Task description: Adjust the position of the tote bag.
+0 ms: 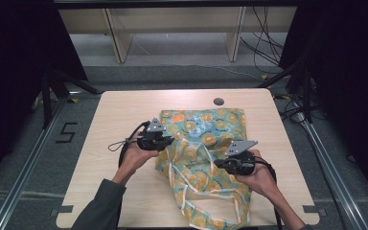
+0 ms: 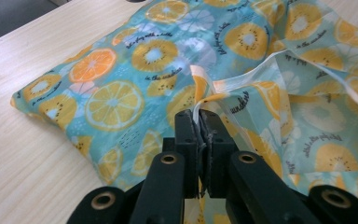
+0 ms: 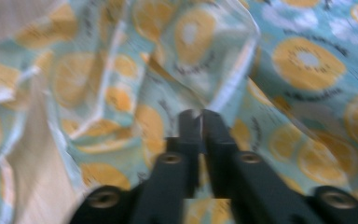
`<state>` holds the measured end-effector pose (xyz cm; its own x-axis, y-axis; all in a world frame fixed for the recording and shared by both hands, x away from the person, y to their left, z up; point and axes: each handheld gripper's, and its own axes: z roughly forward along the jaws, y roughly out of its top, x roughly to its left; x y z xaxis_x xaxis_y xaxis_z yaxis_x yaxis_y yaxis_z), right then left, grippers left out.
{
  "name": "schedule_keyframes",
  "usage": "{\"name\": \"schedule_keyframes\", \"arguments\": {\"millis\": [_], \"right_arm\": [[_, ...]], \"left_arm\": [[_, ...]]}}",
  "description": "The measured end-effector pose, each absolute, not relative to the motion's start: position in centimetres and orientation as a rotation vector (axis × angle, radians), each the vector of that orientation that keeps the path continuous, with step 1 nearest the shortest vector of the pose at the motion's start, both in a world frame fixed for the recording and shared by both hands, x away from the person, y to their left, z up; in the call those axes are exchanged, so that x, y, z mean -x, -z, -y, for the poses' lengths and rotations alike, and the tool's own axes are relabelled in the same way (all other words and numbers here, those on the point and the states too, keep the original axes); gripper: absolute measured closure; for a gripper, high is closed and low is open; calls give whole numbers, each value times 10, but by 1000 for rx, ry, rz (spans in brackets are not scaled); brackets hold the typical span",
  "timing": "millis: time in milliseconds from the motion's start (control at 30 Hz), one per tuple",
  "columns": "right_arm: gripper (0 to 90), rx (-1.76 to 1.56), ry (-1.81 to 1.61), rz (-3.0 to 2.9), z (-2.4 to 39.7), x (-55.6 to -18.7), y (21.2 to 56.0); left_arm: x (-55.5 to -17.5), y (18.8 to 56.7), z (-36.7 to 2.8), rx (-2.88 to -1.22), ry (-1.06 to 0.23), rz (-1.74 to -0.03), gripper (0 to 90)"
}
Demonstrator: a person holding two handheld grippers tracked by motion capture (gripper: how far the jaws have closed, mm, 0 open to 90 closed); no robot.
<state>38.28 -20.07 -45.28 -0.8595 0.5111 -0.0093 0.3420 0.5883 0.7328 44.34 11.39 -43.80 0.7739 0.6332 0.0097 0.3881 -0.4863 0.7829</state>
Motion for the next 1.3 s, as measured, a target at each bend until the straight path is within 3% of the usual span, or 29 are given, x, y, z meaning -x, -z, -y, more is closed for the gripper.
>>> {"name": "schedule_keyframes", "arguments": {"millis": [100, 167, 367, 467, 567, 633, 867, 1033, 1300], "right_arm": [[659, -654, -1175, -2647, 186, -375, 454], [591, -631, -1180, -2709, 176, -371, 455], [524, -576, -1110, -2846, 153, -357, 469], [598, -548, -1049, -2896, 152, -358, 478], [851, -475, -1016, -2926, 154, -360, 482], [900, -454, -998, -2926, 156, -360, 480], [900, -580, -1173, -2670, 186, -379, 442], [900, -784, -1235, -2351, 227, -434, 417], [900, -1036, -1005, -2288, 267, -480, 469]], "left_arm": [[-446, 440, -116, -2135, -369, -761, 862], [-445, 441, -116, -2127, -360, -783, 861], [-445, 441, -118, -2138, -370, -774, 860], [-446, 441, -120, -2136, -363, -774, 858], [-447, 442, -121, -2134, -362, -785, 857], [-447, 443, -121, -2138, -360, -789, 857], [-450, 447, -123, -2148, -359, -796, 859], [-452, 457, -116, -2188, -355, -791, 860], [-454, 476, -108, -2238, -349, -805, 835]]}}
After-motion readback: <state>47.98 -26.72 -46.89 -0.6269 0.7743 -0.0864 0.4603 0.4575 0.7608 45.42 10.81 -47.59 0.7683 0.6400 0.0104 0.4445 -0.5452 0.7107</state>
